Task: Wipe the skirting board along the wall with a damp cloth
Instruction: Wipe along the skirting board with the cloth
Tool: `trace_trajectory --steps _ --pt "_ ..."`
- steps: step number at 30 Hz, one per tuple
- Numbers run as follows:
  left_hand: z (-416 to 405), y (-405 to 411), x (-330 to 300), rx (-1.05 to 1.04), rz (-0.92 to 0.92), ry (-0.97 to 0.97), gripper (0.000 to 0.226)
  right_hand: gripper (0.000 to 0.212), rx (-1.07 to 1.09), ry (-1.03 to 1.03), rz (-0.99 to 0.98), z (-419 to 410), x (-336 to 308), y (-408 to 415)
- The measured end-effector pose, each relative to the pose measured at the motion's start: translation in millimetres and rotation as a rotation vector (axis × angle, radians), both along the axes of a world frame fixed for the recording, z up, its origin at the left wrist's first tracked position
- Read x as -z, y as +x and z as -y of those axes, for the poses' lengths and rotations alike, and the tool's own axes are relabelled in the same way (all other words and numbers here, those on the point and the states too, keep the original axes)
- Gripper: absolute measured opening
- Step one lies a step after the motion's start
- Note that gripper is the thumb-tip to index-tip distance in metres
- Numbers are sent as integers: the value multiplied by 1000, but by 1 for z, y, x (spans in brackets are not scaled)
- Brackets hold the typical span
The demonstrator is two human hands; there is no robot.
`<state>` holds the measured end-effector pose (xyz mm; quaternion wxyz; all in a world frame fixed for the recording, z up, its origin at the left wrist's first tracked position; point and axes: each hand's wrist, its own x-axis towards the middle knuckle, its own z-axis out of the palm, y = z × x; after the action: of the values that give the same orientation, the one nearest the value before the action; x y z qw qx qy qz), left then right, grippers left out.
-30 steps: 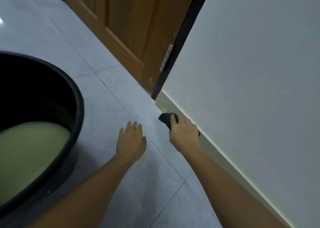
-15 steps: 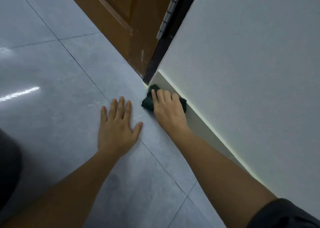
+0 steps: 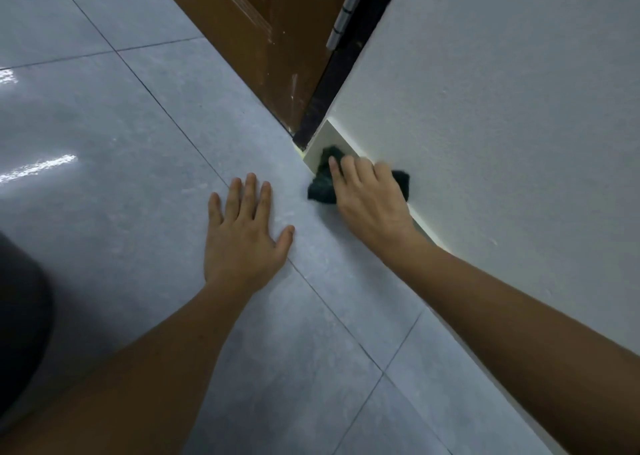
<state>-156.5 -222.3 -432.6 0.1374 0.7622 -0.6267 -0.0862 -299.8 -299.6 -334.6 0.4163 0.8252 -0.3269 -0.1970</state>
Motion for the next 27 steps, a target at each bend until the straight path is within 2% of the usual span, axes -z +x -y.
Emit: trace_trajectory --steps 2,5,9,12,15,18,20,22,24,27 --pt "-1 0 0 0 -8 7 78 48 -24 -16 32 9 1 18" --pt "-3 2 2 -2 -3 9 78 54 -54 6 -115 4 19 18" --pt "-4 2 3 16 12 9 77 54 16 155 -215 -23 24 -19" --pt "1 0 0 -1 -21 2 75 48 -16 95 -279 -16 5 -26" --pt "3 -4 -1 15 -28 3 76 40 9 51 -124 8 -4 1" --pt "-4 -2 2 1 -22 2 76 36 82 73 -125 10 14 32" --pt "-4 -2 1 6 -22 -1 76 35 120 90 -150 5 26 29" --pt "-1 -3 0 23 -28 -9 76 36 138 109 -89 -3 28 10" --pt "-1 -1 1 26 -25 -7 76 36 135 162 -150 -20 27 -13" --pt "-5 2 4 13 -12 25 75 35 81 218 -378 -42 17 -51"
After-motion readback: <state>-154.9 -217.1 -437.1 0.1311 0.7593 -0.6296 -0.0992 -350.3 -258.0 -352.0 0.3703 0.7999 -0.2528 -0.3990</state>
